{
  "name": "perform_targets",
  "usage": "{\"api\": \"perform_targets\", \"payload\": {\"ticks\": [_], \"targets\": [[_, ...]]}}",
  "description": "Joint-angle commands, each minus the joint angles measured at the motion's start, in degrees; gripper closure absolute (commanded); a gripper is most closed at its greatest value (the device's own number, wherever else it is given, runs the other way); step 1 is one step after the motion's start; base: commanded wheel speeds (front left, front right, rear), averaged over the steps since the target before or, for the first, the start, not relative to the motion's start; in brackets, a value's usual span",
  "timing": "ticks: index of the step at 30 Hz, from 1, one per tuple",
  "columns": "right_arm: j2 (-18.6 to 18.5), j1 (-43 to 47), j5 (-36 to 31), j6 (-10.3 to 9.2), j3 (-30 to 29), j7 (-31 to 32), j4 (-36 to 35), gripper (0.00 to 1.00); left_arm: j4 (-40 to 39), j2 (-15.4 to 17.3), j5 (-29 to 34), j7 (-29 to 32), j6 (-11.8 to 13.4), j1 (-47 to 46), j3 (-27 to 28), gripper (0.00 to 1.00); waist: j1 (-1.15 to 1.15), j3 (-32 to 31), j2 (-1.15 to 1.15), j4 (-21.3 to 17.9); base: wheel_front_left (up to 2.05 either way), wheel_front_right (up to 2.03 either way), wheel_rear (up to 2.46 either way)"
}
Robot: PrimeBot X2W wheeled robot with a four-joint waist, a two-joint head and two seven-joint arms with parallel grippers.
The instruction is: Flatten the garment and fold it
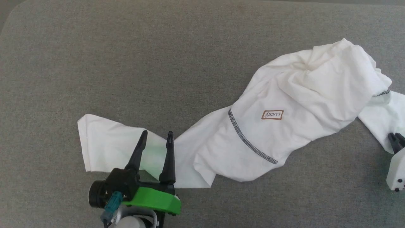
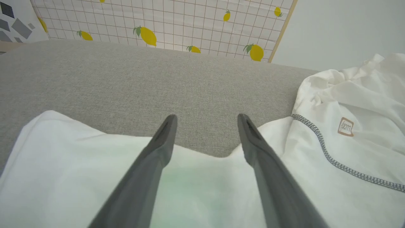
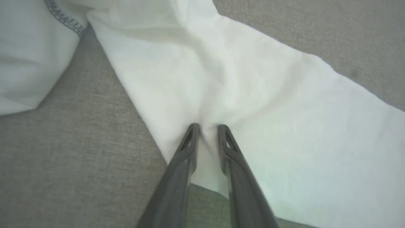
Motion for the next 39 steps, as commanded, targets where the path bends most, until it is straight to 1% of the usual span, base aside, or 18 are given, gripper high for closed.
{"api": "perform_targets", "payload": {"ticks": [1, 3, 6, 10, 13, 18, 20, 23, 26, 27, 28, 29, 32, 34, 37, 39], "targets": [[0.3, -2.1, 0.0, -0.11, 0.5, -1.1, 1.3, 1.0, -0.3, 0.0, 0.3, -0.2, -0.1, -0.9, 0.5, 0.0, 0.0, -0.4, 0.0, -1.5, 0.0, 0.0, 0.0], [-0.3, -3.8, 0.1, -0.11, 0.4, -2.3, 0.4, 1.0, -0.3, 0.1, 0.4, -0.2, -0.2, -0.9, 0.7, 0.0, 0.0, -1.0, 0.0, -2.6, 0.0, 0.0, 0.0], [-1.5, -5.7, 0.2, -0.11, -1.6, -3.5, -1.3, 1.0, -0.2, 0.1, 0.3, -0.2, -0.3, -0.9, 0.9, 0.0, 0.0, -1.8, 0.0, -4.2, 0.0, 0.0, 0.0], [-3.2, -5.7, -0.5, -0.11, -7.8, -3.3, -4.7, 1.0, 0.0, 0.1, 0.1, -0.2, -0.3, -0.9, 1.1, 0.0, 0.0, -2.6, 0.0, -6.0, 0.0, 0.0, 0.0], [-3.2, -2.8, -1.0, -0.11, -14.3, -2.3, -6.5, 1.0, 0.2, 0.0, 0.0, -0.2, -0.5, -0.9, 1.1, 0.0, 0.0, -2.8, 0.0, -6.5, 0.0, 0.0, 0.0], [0.2, 5.7, -1.1, -0.11, -24.0, -0.1, -7.7, 1.0, 0.5, 0.0, -0.4, -0.2, -0.7, -0.5, 1.2, 0.0, 0.0, -2.9, 0.0, -6.2, 0.0, 0.0, 0.0], [2.0, 9.5, -1.8, -0.11, -26.6, 0.8, -7.2, 1.0, 0.7, -0.1, -0.6, -0.2, -0.7, -0.1, 1.3, 0.0, 0.0, -3.2, 0.0, -5.8, 0.0, 0.0, 0.0], [4.9, 13.9, -2.5, -0.11, -28.1, 2.7, -5.6, 1.0, 1.0, -0.1, -0.8, -0.2, -0.6, 0.7, 1.5, 0.0, 0.0, -4.1, 0.0, -5.4, 0.0, 0.0, 0.0], [6.3, 16.7, -4.3, -0.11, -28.5, 3.6, -4.5, 1.0, 1.2, 0.0, -0.9, -0.2, -0.6, 1.7, 1.8, 0.0, 0.0, -5.2, 0.0, -5.2, 0.0, 0.0, 0.0], [6.6, 16.8, -4.7, -0.11, -28.5, 3.2, -4.5, 0.59, 1.3, 0.0, -1.0, -0.2, -0.7, 1.9, 1.8, 0.0, 0.0, -5.6, 0.0, -5.1, 0.0, 0.0, 0.0], [6.9, 16.5, -5.0, -0.11, -28.4, 2.4, -4.7, 0.15, 1.4, 0.1, -1.1, -0.2, -0.7, 2.2, 1.9, 0.0, 0.0, -6.0, 0.0, -5.1, 0.0, 0.0, 0.0], [7.2, 16.0, -5.1, -0.11, -28.2, 1.8, -4.9, 0.0, 1.5, 0.1, -1.1, -0.2, -0.7, 2.4, 1.9, 0.0, 0.0, -6.3, 0.0, -5.1, 0.0, 0.0, 0.0], [7.0, 13.4, -3.8, -0.11, -25.9, 0.0, -7.2, 0.0, 1.7, 0.2, -1.2, -0.2, -0.8, 2.9, 1.8, 0.0, 0.0, -7.5, 0.0, -4.9, 0.0, 0.0, 0.0], [6.9, 10.9, -1.5, -0.11, -23.4, -0.3, -10.0, 0.0, 1.7, 0.2, -1.3, -0.2, -0.8, 3.1, 1.7, 0.0, 0.0, -7.9, 0.0, -4.7, 0.0, 0.0, 0.0], [6.0, 6.9, 1.9, -0.11, -18.6, 0.8, -14.7, 0.0, 1.5, 0.2, -1.3, -0.2, -0.8, 3.2, 1.3, 0.0, 0.0, -7.9, 0.0, -4.3, 0.0, 0.0, 0.0], [4.5, 4.0, 3.3, -0.11, -14.7, 2.3, -17.5, 0.0, 1.3, 0.1, -1.3, -0.2, -0.8, 3.0, 0.9, 0.0, 0.0, -7.3, 0.0, -3.8, 0.0, 0.0, 0.0]]}}
